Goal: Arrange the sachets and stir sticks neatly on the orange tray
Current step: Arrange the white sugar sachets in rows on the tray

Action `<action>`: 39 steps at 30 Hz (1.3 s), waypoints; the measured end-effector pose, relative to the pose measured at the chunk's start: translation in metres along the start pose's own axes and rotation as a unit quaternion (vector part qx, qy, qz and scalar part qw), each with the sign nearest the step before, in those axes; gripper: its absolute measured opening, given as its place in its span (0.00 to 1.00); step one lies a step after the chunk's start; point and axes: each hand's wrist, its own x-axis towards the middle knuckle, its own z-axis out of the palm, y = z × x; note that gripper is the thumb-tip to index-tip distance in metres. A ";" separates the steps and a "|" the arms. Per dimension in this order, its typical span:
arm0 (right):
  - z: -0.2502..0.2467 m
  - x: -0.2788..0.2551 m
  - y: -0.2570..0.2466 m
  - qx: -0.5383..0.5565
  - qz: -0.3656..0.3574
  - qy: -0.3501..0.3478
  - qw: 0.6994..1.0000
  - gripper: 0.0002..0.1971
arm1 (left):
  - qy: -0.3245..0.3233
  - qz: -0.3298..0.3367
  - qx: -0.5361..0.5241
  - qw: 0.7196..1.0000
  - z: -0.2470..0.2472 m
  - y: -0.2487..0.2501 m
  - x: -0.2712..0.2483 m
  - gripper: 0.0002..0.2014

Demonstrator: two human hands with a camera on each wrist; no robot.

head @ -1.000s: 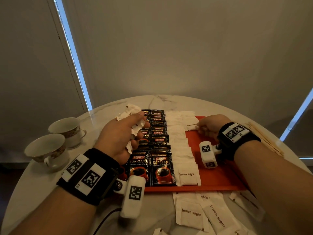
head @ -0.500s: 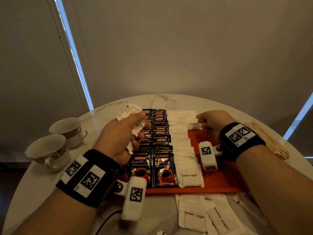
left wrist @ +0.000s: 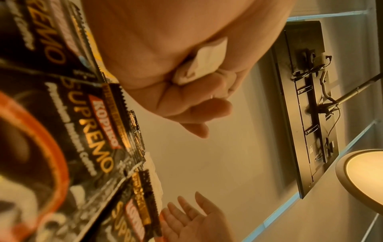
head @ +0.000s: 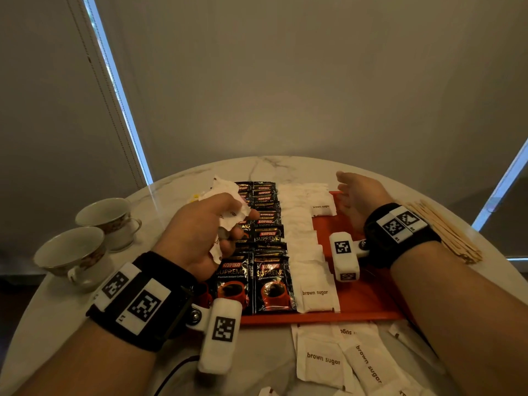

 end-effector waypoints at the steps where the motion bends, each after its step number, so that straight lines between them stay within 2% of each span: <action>1: 0.000 -0.003 -0.003 -0.028 -0.033 0.004 0.999 0.13 | -0.013 -0.001 0.004 1.000 0.001 0.000 -0.002 0.09; 2: 0.003 -0.011 -0.007 -0.058 -0.066 -0.005 0.996 0.09 | -0.028 -0.003 0.011 1.000 0.002 -0.001 -0.003 0.10; 4: 0.013 -0.039 -0.016 -0.079 -0.109 -0.070 0.988 0.05 | -0.067 -0.004 0.042 0.997 0.003 -0.003 -0.007 0.10; 7: 0.030 -0.090 -0.023 -0.100 -0.114 -0.242 0.958 0.15 | -0.112 0.010 0.107 0.988 0.004 -0.005 -0.011 0.08; 9: 0.038 -0.112 -0.021 -0.144 -0.131 -0.308 0.931 0.16 | -0.123 0.013 0.136 0.983 0.004 -0.006 -0.013 0.08; 11: 0.043 -0.121 -0.018 -0.153 -0.157 -0.306 0.927 0.09 | -0.135 0.007 0.159 0.978 0.005 -0.004 -0.016 0.09; 14: 0.047 -0.120 -0.012 -0.062 -0.142 -0.276 0.949 0.07 | -0.140 0.003 0.169 0.976 0.006 -0.003 -0.018 0.05; 18: 0.042 -0.115 -0.013 0.064 -0.100 -0.236 0.964 0.02 | -0.087 0.015 0.133 0.987 0.002 -0.004 -0.012 0.08; 22: 0.039 -0.112 -0.012 0.028 -0.120 -0.236 0.964 0.03 | -0.003 0.046 0.051 0.998 0.000 -0.001 -0.005 0.06; 24: 0.039 -0.113 -0.009 0.006 -0.120 -0.259 0.958 0.05 | -0.018 0.057 0.047 0.997 0.000 -0.001 -0.006 0.12; 26: 0.041 -0.115 -0.005 -0.022 -0.126 -0.278 0.952 0.08 | -0.044 0.072 0.090 0.992 0.000 -0.004 -0.008 0.15; 29: 0.043 -0.116 -0.002 -0.024 -0.126 -0.277 0.952 0.10 | -0.066 0.095 0.141 0.983 0.001 -0.009 -0.010 0.06; 32: 0.043 -0.115 -0.002 -0.014 -0.111 -0.270 0.956 0.14 | -0.039 0.089 0.121 0.988 0.001 -0.010 -0.007 0.05; 36: 0.041 -0.116 -0.001 -0.100 -0.102 -0.298 0.944 0.11 | 0.007 0.083 0.068 0.994 0.001 -0.007 -0.005 0.06; 39: 0.042 -0.115 -0.003 -0.062 -0.107 -0.256 0.959 0.08 | 0.016 0.073 0.038 0.996 0.002 -0.005 -0.005 0.03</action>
